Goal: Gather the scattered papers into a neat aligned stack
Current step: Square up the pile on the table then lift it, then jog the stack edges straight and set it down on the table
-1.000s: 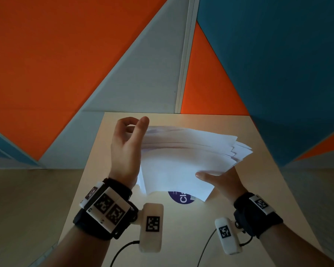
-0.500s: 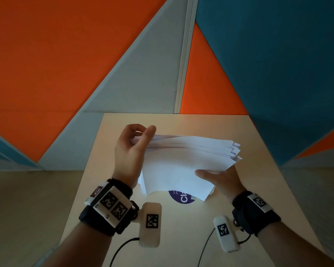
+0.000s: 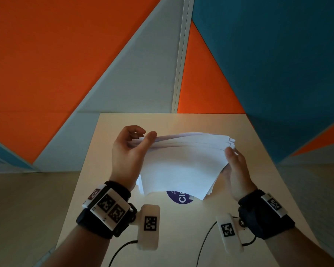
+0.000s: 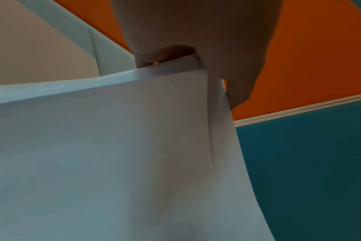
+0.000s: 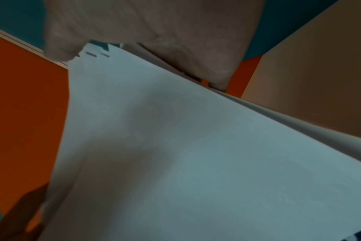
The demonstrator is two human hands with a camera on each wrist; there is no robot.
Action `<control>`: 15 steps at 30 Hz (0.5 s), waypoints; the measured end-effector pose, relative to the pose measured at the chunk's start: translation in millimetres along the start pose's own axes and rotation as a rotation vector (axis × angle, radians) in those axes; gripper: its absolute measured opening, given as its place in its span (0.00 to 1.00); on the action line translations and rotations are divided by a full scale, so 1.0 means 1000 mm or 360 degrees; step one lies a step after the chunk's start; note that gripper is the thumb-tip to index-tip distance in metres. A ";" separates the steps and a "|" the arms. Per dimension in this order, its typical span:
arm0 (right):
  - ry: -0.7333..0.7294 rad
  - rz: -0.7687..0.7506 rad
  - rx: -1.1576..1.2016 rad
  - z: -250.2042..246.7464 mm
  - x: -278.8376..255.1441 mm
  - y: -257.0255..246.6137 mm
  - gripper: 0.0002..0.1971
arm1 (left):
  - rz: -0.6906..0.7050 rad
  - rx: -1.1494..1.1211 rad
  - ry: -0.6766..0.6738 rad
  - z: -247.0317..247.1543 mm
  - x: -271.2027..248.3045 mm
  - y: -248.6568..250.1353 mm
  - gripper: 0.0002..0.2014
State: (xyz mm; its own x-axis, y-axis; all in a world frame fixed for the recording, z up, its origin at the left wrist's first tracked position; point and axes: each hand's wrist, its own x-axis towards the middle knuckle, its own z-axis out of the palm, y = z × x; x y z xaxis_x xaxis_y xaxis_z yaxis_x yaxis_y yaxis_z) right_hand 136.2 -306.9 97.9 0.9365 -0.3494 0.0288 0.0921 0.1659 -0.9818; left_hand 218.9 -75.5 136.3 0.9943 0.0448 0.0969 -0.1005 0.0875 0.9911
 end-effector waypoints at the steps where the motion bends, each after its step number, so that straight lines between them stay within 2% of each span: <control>1: 0.0002 0.0010 0.0043 0.001 0.000 -0.002 0.46 | 0.0003 -0.0014 -0.0003 0.000 -0.001 0.000 0.11; 3: 0.0005 0.0025 0.0079 0.006 0.000 -0.007 0.45 | 0.0017 -0.0033 -0.0007 0.001 -0.002 0.000 0.10; 7: 0.0044 0.0048 0.0124 0.015 -0.001 -0.014 0.33 | 0.0053 -0.0050 0.0002 0.001 -0.005 -0.001 0.11; 12: 0.0130 0.0035 0.0105 0.018 -0.002 -0.018 0.25 | 0.0106 -0.0070 0.0002 0.001 -0.007 -0.002 0.11; 14: 0.0142 0.0031 0.0114 0.018 -0.003 -0.019 0.25 | 0.0117 -0.0077 0.0020 0.000 -0.007 -0.003 0.11; 15: 0.0137 0.0010 0.0095 0.019 -0.004 -0.019 0.28 | 0.0117 -0.0084 0.0031 0.001 -0.008 -0.004 0.12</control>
State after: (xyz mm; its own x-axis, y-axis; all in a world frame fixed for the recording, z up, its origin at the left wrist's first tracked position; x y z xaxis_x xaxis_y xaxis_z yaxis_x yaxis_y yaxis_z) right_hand 137.2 -291.4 119.8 0.9048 -0.4259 0.0038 0.1085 0.2219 -0.9690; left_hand 211.6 -76.7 132.1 0.9833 0.0722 0.1672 -0.1757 0.1355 0.9751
